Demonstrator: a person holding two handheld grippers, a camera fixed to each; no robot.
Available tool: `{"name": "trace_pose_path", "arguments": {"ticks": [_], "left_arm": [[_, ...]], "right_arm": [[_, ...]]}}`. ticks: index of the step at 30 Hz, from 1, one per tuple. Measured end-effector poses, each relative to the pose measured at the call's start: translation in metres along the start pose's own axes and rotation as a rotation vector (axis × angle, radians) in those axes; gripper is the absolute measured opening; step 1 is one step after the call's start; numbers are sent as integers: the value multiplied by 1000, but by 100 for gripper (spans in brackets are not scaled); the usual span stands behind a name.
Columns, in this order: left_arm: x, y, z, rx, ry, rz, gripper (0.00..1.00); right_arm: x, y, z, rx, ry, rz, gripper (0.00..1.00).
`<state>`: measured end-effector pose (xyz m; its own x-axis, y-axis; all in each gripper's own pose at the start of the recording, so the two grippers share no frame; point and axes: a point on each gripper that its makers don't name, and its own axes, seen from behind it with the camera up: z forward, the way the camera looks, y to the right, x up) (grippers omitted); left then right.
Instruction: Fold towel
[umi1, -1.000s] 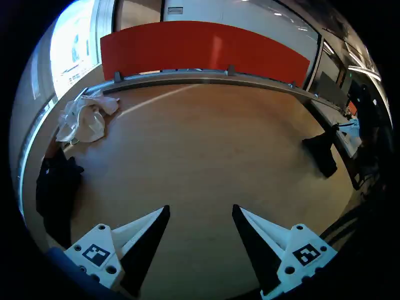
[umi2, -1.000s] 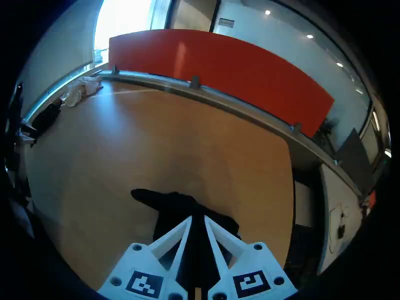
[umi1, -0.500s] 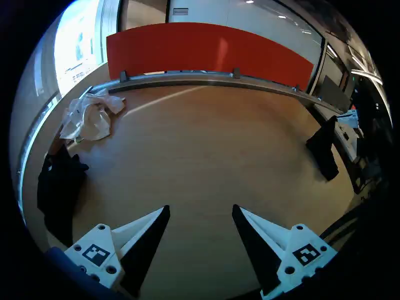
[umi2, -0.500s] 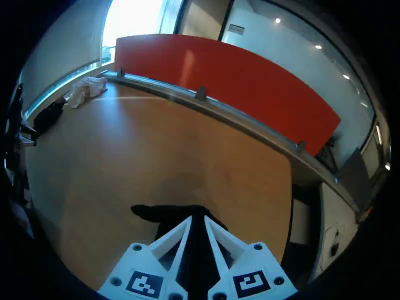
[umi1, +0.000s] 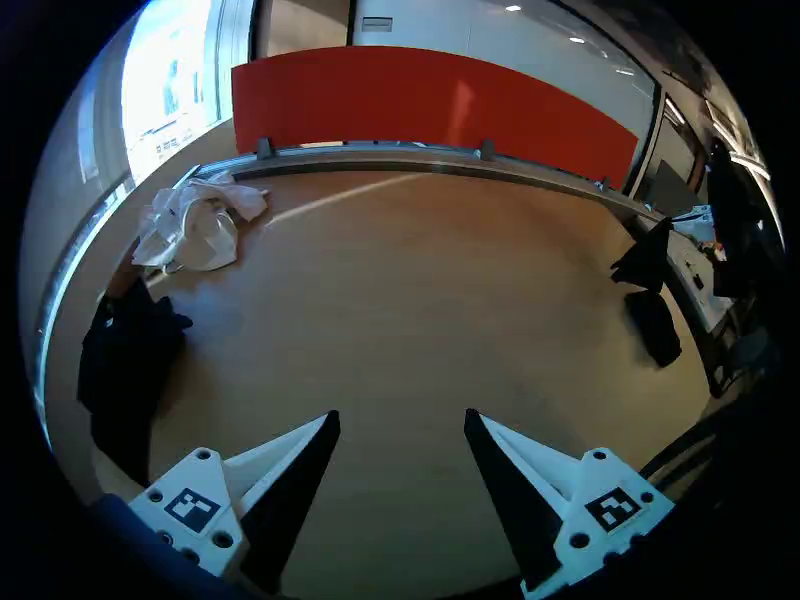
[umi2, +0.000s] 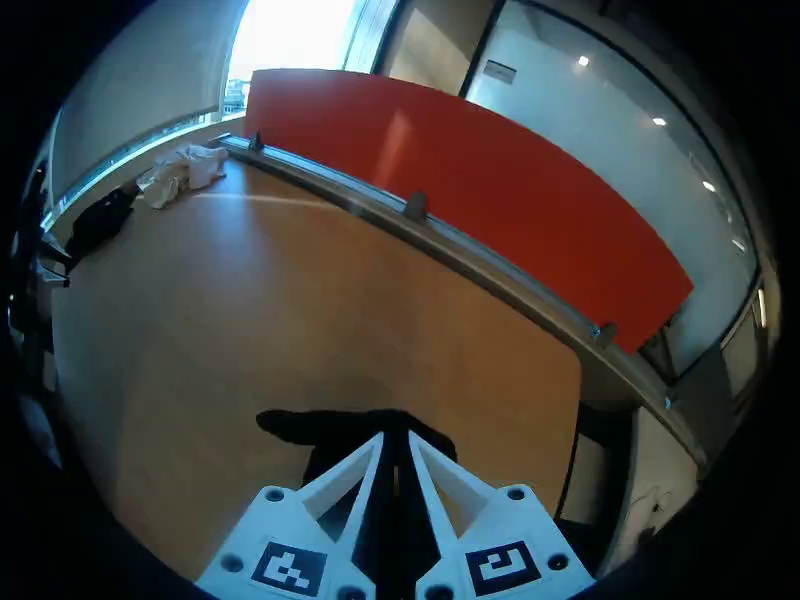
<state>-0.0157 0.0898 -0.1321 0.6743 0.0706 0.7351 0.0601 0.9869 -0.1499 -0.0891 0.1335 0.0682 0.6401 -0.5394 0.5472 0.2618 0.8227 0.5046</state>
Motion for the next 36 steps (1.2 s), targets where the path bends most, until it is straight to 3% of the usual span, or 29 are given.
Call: {"name": "trace_pose_path", "arguments": {"ticks": [9, 36], "left_arm": [[-1, 0, -1, 0, -1, 3, 92], [-1, 12, -3, -35, 5, 39, 92]], "right_arm": [[-17, -2, -2, 2, -33, 15, 2], [-90, -48, -33, -13, -74, 101, 2]]}}
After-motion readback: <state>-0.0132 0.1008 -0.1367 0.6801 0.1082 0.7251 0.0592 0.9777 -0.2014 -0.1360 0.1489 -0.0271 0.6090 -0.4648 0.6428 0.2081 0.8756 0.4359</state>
